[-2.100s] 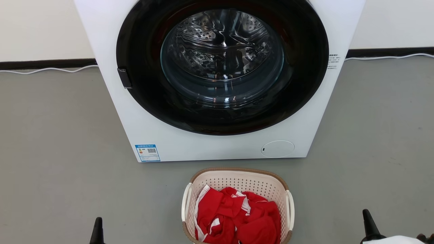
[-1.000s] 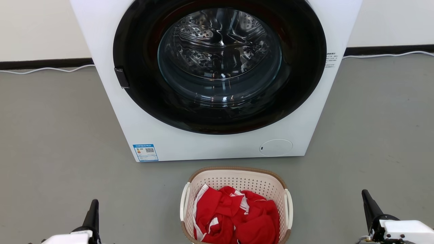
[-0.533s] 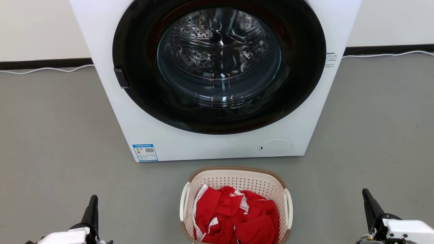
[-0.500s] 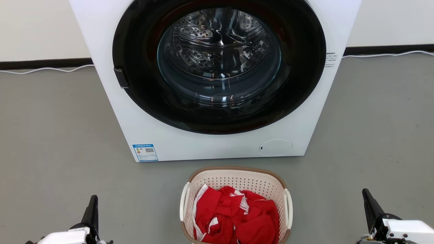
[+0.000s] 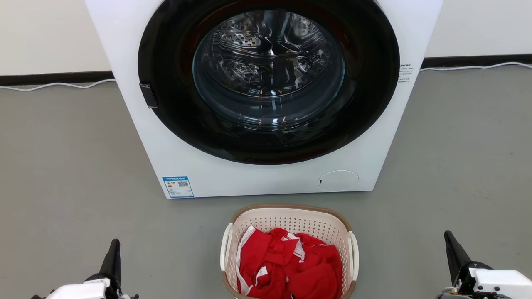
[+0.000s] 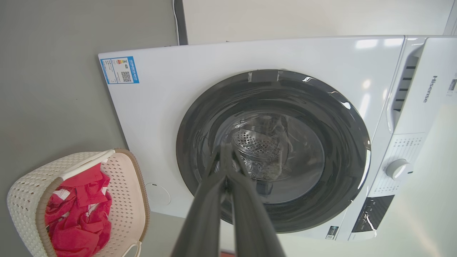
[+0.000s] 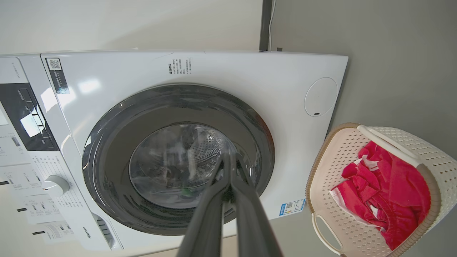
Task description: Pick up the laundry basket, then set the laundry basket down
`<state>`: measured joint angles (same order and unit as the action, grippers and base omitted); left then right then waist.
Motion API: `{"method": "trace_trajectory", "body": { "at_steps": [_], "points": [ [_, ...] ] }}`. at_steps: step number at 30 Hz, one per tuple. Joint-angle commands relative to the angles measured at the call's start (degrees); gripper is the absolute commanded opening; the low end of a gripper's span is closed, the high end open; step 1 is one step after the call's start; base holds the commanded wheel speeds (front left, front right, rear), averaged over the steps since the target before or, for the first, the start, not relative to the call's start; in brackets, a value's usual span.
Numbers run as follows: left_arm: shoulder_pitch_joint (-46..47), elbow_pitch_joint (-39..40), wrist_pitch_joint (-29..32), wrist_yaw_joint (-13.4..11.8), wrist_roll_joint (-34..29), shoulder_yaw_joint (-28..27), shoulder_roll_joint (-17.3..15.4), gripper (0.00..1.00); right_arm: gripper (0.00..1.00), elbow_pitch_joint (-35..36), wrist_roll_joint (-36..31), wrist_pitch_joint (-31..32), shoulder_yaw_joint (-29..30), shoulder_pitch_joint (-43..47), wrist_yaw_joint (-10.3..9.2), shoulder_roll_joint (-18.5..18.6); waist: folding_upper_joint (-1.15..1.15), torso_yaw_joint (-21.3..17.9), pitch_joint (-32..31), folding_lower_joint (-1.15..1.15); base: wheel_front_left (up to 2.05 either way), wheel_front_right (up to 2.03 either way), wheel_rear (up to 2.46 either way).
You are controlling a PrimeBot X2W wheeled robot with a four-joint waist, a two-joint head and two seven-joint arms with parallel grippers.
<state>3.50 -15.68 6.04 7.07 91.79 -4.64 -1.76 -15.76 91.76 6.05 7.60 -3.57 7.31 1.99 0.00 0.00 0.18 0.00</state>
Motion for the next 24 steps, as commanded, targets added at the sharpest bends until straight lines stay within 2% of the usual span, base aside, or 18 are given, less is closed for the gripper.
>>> {"method": "trace_trajectory", "body": {
  "at_steps": [1, 24],
  "points": [
    [2.69, 1.62, 0.44, 0.42, 0.39, -1.87, -1.11, 0.0, 0.0, 1.74, 0.42, 0.42, -1.1, -2.61, 0.18, 0.88, 0.0, 0.0, 0.0, 0.0, 0.0, 0.0, 0.0],
    [2.69, 1.63, 0.44, 0.42, 0.39, -1.87, -1.11, 0.0, 0.0, 1.74, 0.42, 0.42, -1.1, -2.61, 0.18, 0.88, 0.0, 0.0, 0.0, 0.0, 0.0, 0.0, 0.0]
  ]
}}
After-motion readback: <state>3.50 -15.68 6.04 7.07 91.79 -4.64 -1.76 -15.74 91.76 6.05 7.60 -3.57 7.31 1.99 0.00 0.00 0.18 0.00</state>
